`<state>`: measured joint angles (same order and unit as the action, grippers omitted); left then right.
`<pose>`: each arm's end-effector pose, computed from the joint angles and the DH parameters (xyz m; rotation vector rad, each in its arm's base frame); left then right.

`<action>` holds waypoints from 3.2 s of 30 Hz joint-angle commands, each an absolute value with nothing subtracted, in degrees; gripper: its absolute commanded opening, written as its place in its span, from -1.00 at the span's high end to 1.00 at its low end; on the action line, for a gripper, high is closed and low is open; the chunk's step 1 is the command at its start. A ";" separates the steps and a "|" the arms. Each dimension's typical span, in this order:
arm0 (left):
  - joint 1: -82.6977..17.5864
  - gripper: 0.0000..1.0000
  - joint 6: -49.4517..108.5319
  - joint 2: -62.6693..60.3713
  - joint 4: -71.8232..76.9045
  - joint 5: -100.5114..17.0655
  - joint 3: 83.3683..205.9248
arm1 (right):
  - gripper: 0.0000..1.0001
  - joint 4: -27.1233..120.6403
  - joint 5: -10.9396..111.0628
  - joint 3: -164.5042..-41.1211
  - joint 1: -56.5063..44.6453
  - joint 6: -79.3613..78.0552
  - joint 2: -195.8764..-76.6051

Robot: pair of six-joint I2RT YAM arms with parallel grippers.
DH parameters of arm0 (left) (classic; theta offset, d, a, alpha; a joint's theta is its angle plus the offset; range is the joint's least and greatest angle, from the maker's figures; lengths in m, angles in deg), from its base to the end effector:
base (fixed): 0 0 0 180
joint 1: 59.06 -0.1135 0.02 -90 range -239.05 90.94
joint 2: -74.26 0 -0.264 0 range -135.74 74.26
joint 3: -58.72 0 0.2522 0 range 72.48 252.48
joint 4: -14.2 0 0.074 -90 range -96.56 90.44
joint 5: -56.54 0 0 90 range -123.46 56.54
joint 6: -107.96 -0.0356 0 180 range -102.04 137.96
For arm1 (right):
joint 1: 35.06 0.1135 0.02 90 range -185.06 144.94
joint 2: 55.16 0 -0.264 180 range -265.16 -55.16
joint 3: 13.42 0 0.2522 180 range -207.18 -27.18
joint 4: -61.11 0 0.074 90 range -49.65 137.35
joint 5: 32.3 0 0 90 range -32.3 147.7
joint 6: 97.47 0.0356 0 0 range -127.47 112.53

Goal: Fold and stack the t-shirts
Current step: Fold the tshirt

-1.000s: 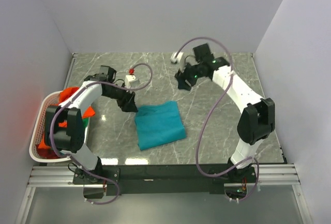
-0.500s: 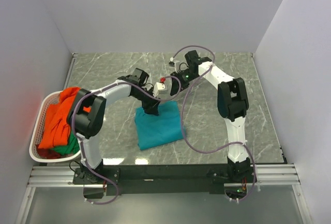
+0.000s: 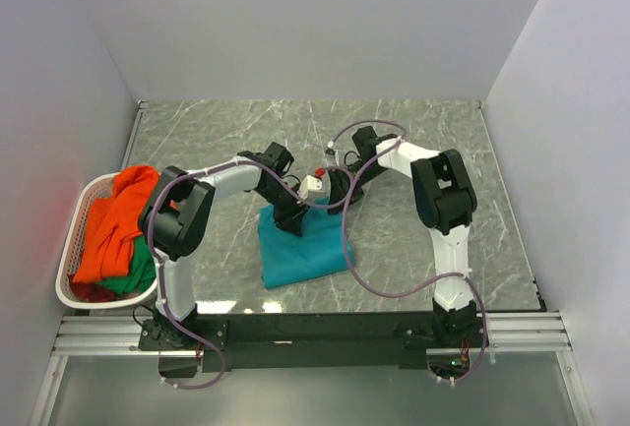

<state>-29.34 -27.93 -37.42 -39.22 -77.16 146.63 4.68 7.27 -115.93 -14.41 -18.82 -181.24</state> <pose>0.3095 -0.2050 0.1599 1.7143 2.0155 -1.0076 0.3865 0.1750 0.1308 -0.8683 2.6165 1.3123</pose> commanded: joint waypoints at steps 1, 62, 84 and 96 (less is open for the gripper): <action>-28.03 0.03 -32.22 -34.38 -41.57 -79.16 144.82 | 0.29 3.85 6.03 -114.02 -14.05 -20.38 -173.56; -25.48 0.99 -35.04 -24.45 -14.07 -57.19 136.29 | 0.30 5.25 -5.85 -130.62 -7.20 -12.83 -191.40; -23.90 0.99 -36.00 -19.08 -10.38 -54.65 132.77 | 0.35 -0.02 1.19 -134.85 -7.46 -21.44 -193.41; -23.90 0.99 -35.56 -24.18 -4.58 -50.60 132.86 | 0.37 0.06 1.97 -134.49 -8.07 -21.27 -192.45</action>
<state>-24.03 -35.73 -22.58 -8.40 -52.36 132.81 0.70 0.91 -133.24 -7.38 -20.61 -193.33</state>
